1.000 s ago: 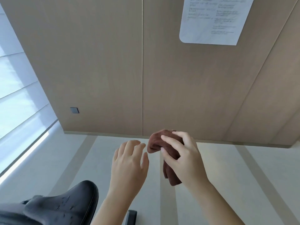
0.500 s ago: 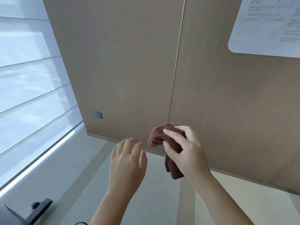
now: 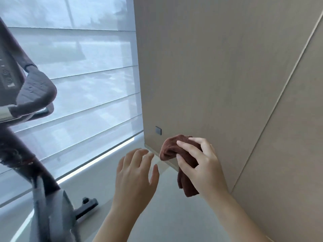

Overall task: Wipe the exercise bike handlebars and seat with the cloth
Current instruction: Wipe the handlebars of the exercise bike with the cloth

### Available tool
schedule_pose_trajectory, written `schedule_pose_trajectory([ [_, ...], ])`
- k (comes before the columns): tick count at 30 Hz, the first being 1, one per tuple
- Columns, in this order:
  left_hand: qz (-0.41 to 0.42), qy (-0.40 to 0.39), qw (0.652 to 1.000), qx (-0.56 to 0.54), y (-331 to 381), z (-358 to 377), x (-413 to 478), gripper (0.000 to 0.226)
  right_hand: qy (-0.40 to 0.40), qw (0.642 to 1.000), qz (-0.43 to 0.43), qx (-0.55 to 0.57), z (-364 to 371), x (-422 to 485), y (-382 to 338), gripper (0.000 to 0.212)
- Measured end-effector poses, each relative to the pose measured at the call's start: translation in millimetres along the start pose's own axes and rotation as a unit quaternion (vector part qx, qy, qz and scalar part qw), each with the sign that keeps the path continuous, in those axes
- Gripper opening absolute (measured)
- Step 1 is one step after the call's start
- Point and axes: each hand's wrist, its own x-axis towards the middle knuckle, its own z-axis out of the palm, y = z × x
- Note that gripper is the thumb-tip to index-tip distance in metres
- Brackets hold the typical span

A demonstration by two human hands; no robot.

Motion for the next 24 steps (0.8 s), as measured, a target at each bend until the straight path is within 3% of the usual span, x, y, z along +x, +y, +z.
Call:
schedule_pose_trajectory([
  [10,-0.108,0.067,0.985,0.118,-30,35,91,0.026,-0.075,0.982,-0.126,0.123,71,134,32,0.029],
  [24,-0.222,0.152,0.93,0.251,-133,-24,105,0.039,-0.177,0.923,-0.229,0.253,188,188,-36,0.032],
])
